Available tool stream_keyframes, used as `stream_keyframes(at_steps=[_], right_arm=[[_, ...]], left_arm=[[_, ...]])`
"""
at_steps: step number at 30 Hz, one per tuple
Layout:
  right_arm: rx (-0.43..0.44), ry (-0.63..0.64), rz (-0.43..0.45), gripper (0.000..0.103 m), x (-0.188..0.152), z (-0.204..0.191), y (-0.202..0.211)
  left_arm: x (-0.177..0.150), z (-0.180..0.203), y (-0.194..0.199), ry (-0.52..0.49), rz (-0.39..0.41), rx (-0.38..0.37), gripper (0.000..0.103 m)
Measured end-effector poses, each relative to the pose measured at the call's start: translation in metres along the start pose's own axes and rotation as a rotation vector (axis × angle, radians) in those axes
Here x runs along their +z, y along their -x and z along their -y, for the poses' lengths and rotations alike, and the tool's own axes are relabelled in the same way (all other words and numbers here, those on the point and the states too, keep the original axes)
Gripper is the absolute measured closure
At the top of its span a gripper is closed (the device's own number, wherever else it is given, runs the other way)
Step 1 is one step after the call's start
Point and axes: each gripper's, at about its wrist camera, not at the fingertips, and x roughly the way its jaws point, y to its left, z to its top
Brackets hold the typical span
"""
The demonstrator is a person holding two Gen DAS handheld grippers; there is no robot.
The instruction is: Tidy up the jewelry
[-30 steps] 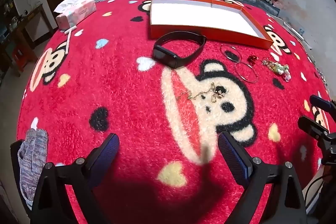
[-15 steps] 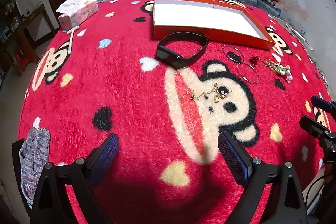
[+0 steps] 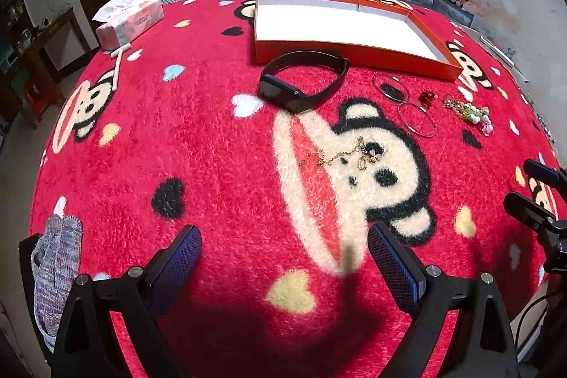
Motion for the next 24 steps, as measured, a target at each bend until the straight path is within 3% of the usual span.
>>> stream_keyframes(at_steps=[24], right_arm=[[0.001,-0.007,-0.004,0.0,-0.0021,0.0039,-0.0005]], left_arm=[[0.0,-0.0028,-0.0051,0.008,-0.014,0.001,0.002]])
